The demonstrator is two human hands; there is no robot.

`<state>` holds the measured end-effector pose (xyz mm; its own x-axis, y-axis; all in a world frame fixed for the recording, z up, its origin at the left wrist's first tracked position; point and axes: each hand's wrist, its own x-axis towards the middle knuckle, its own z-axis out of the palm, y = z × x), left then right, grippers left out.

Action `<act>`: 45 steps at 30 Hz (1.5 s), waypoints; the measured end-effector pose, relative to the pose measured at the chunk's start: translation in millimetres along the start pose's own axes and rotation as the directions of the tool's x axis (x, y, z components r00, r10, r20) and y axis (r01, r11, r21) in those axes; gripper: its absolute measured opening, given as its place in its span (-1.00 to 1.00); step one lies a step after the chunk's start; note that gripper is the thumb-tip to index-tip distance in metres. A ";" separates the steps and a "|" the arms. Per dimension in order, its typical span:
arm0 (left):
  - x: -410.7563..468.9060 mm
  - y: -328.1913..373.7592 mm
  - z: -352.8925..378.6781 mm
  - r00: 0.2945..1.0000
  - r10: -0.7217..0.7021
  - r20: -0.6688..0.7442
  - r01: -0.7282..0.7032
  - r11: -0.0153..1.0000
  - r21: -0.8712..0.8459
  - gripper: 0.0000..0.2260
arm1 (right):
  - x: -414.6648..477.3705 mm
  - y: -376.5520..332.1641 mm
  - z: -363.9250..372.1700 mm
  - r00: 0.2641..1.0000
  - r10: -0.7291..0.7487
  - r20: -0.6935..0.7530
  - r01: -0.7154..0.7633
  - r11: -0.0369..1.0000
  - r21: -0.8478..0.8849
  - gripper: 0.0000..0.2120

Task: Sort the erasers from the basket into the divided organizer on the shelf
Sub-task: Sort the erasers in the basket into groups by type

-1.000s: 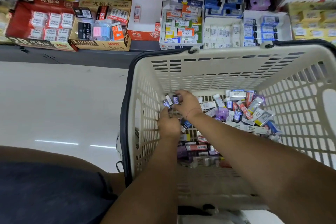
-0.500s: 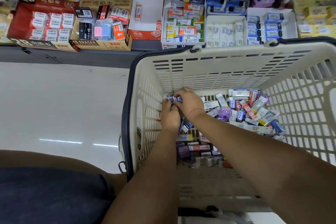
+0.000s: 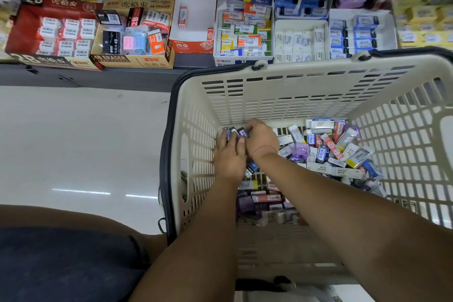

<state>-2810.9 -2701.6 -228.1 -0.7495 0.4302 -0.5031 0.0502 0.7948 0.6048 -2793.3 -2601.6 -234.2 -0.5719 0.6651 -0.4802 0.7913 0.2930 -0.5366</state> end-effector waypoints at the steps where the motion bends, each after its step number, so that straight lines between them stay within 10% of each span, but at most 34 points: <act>1: -0.2 0.1 -0.5 1.000 0.000 0.014 -0.001 0.999 0.042 -0.55 | -0.1 1.1 -1.7 1.000 -0.013 0.015 0.013 1.000 -0.012 -0.85; 29: -9.9 -3.7 3.4 0.995 -0.008 0.100 -0.031 0.923 0.385 -0.40 | 1.6 24.0 -19.7 0.981 -0.182 0.064 0.185 0.982 -0.046 -0.65; 45: -8.6 -2.4 6.4 0.989 0.017 -0.148 -0.030 0.996 -0.081 -0.47 | 0.0 -1.6 3.5 0.982 -0.144 0.124 0.139 0.989 0.050 -0.76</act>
<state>-2800.4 -2704.5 -229.1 -0.8379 0.3760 -0.3956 0.0188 0.7443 0.6676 -2795.4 -2604.4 -235.7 -0.7024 0.5258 -0.4798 0.6923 0.3479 -0.6322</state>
